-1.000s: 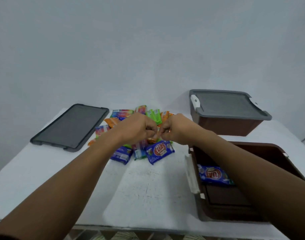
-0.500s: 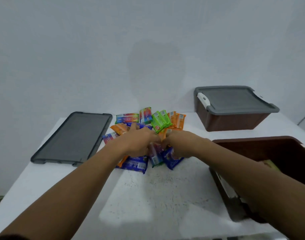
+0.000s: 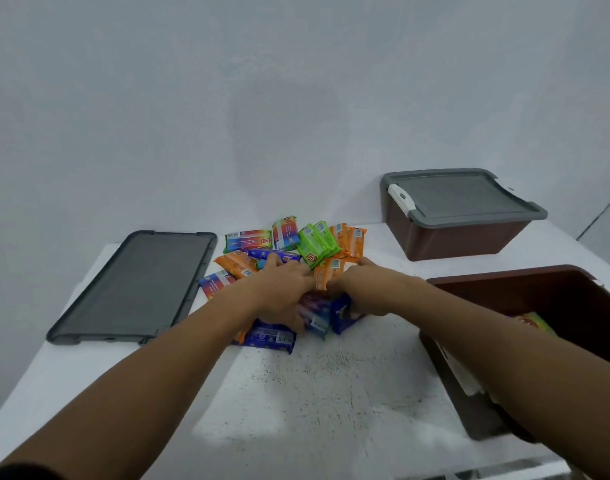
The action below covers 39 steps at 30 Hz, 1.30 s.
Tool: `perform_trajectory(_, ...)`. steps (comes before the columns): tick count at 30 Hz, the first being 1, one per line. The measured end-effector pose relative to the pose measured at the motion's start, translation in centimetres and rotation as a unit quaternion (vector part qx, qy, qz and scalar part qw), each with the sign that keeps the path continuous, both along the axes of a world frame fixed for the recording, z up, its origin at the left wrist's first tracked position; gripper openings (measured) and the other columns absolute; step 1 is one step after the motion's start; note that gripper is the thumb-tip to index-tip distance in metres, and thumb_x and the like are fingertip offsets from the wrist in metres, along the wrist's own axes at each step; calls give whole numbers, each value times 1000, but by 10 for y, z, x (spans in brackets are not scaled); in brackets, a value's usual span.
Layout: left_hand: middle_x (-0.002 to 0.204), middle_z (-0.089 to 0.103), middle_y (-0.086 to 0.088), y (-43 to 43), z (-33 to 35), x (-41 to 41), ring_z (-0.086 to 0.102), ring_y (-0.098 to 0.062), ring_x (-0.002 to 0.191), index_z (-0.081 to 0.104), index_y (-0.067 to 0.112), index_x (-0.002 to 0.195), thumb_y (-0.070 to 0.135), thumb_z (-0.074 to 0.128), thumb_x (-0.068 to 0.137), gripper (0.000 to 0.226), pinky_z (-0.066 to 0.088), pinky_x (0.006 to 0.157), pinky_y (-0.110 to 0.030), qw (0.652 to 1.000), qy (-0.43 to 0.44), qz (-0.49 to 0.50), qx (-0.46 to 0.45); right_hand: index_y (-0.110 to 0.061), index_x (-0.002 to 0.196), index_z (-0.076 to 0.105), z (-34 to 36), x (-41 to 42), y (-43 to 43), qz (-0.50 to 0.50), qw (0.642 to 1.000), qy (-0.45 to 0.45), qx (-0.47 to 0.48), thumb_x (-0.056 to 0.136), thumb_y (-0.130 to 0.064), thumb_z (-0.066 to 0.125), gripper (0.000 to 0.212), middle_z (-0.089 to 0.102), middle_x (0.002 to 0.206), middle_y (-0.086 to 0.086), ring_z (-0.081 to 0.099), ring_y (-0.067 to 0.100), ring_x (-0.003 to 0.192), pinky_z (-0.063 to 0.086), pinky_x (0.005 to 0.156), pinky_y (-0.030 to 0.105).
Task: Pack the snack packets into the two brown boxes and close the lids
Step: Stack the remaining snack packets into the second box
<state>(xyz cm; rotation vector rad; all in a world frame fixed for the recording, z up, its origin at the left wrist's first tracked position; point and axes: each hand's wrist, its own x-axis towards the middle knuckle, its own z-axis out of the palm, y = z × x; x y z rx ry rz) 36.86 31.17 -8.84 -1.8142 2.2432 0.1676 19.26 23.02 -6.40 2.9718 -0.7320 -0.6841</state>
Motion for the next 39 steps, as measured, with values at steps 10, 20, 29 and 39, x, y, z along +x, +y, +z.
perform_trajectory(10,99,69,2,34,33,8,66,-18,88,63,29,106,50,41,104,31,57,80,-46,926,327,162,-99,-19,124,57,63,-21,-23,-49,976,-175,117,94,-16,63,30,61,118,6,59,28,106,55,84,42)
perform_trajectory(20,91,74,0,20,80,-64,71,-15,79,74,24,96,48,73,88,26,55,74,-41,885,404,187,-135,-33,121,54,107,-98,-47,-63,958,-239,142,88,-25,75,39,67,101,-13,65,10,92,53,72,29)
perform_trajectory(29,99,80,-5,-13,101,-166,76,-26,95,78,16,104,32,86,78,31,59,91,-44,829,518,200,-76,-30,108,69,131,-212,-83,-82,941,-231,233,80,-25,83,32,78,95,-11,74,5,80,56,64,23)
perform_trajectory(39,109,78,-7,-55,82,-248,74,-22,104,69,13,119,14,77,88,32,60,91,-38,856,458,196,137,-22,115,70,87,-291,-121,-98,939,-101,314,82,-23,81,35,79,100,-4,76,14,91,60,82,37)
